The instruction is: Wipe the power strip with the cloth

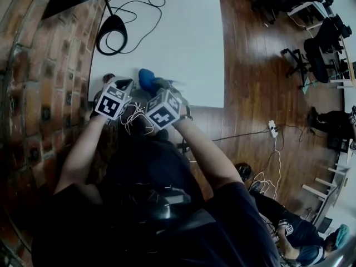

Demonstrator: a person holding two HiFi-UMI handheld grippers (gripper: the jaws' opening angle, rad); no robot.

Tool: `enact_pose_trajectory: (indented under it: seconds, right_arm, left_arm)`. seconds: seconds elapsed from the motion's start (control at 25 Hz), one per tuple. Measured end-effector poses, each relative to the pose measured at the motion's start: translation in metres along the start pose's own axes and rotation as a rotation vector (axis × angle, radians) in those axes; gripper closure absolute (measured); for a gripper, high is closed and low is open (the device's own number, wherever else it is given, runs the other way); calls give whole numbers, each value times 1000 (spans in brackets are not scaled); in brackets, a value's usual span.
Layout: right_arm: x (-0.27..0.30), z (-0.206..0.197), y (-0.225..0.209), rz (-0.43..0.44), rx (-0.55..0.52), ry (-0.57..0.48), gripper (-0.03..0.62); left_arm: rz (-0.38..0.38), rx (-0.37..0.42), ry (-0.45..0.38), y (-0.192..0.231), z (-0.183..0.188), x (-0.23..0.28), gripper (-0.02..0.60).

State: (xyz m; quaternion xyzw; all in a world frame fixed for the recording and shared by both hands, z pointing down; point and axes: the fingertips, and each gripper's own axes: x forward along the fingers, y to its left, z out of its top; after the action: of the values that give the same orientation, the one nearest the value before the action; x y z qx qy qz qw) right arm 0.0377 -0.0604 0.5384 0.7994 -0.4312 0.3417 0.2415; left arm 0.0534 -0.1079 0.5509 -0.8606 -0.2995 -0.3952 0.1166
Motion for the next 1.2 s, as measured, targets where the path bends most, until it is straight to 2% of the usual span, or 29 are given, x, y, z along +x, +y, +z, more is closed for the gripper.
enact_pose_trajectory:
  seconds: [0.16, 0.32, 0.44, 0.52, 0.72, 0.92, 1.2]
  right_arm:
    - [-1, -1, 0, 3, -5, 5, 514]
    - [1, 0, 0, 2, -12, 15, 514]
    - [3, 2, 3, 5, -12, 16, 514]
    - [6, 7, 7, 13, -15, 8, 514]
    - [14, 20, 22, 40, -20, -10, 514]
    - [16, 25, 24, 73, 34, -25, 514]
    - [16, 26, 22, 67, 103, -72, 514]
  left_arm:
    - [-21, -16, 10, -2, -5, 4, 580]
    - [-32, 12, 6, -9, -3, 6, 580]
    - [-24, -27, -3, -1, -10, 10, 580]
    - [-17, -26, -8, 2, -13, 13, 580]
    - [-44, -45, -1, -7, -6, 7, 581]
    - [-38, -78, -24, 2, -15, 10, 581]
    - [-27, -63, -25, 3, -16, 10, 580]
